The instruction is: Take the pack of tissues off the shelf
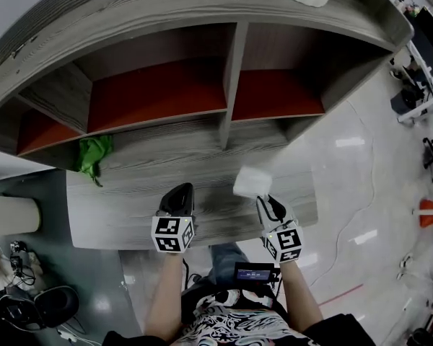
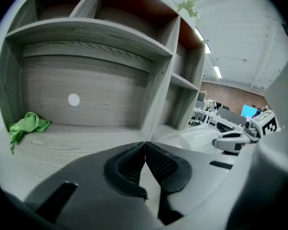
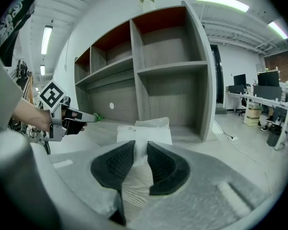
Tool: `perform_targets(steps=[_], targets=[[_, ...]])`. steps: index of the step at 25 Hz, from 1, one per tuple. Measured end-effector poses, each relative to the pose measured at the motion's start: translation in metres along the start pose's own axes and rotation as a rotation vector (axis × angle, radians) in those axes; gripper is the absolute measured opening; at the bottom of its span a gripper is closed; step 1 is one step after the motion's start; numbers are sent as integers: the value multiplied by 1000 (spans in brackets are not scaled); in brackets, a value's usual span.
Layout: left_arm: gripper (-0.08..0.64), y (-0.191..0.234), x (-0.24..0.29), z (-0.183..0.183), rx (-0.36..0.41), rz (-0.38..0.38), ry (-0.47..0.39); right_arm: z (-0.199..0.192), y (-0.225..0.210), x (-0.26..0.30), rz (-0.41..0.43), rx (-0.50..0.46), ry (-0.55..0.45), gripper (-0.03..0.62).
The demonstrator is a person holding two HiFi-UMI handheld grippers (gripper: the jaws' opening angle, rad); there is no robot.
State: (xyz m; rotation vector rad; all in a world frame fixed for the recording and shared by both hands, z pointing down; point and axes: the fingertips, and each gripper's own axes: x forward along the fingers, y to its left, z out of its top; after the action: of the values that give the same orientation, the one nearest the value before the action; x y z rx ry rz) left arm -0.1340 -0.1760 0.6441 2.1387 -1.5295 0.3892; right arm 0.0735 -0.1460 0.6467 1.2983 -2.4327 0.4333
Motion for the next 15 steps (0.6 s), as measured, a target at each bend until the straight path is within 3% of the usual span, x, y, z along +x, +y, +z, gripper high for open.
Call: perform_targets(steps=[15], targets=[[8,0,21,-23,-1,-47,98,-36,0,24,46,-5,108,86]])
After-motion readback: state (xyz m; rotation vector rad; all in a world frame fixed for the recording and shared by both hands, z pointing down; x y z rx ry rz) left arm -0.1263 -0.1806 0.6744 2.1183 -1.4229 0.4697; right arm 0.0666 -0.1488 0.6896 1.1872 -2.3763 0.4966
